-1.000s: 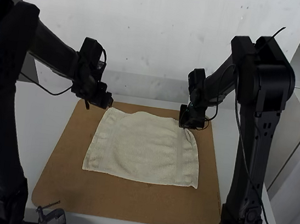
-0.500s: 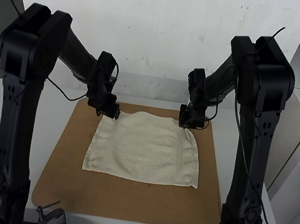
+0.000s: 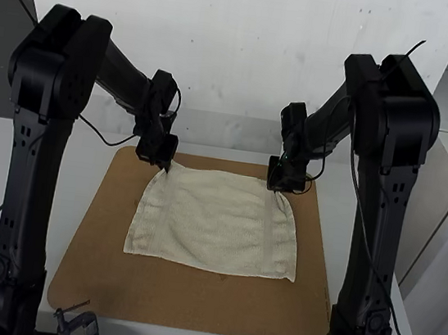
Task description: Fold the towel.
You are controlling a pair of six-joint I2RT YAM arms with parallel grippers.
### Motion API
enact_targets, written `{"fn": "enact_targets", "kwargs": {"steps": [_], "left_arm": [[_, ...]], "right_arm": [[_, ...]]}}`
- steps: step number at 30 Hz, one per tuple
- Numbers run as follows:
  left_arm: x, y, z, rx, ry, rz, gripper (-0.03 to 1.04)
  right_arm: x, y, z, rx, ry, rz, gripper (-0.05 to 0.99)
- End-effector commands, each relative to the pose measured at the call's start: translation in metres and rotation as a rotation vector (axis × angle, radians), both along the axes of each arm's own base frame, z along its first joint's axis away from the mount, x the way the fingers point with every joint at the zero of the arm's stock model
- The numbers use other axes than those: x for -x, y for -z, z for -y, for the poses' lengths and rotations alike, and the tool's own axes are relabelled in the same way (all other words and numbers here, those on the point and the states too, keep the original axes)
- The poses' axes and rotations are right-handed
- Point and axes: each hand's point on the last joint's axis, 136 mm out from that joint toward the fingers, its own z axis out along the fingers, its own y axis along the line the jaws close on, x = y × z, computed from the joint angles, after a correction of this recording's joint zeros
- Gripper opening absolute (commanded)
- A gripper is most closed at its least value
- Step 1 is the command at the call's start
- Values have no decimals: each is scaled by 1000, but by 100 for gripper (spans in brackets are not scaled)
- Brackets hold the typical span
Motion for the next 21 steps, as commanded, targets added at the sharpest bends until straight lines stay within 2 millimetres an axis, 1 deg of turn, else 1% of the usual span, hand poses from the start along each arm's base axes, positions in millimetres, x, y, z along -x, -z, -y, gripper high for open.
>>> {"fn": "enact_targets", "kwargs": {"steps": [1,2,6,9,11,14,16,18,21], "left_arm": [[9,-12,-1,29,-14,-16,1],[7,-20,-2,34,-17,-3,1],[0,-55,-4,60,-37,66,1],[-2,-77,-4,76,-46,107,1],[-1,-88,-5,84,-49,124,1],[2,-100,-4,98,-59,145,1],[4,-114,-2,111,-60,170,1],[9,-121,-1,115,-55,183,1],[11,-131,4,121,-46,213,1]], "right_arm": [[-3,10,39,75,99,6,2],[-8,0,38,67,101,30,2],[-22,-28,34,41,105,116,2],[-29,-46,32,23,109,171,2],[-32,-58,31,9,111,204,2],[-39,-81,26,-20,108,298,2],[-41,-95,25,-36,109,350,2],[-41,-107,24,-52,111,388,2],[-39,-119,22,-68,109,436,2]]}}
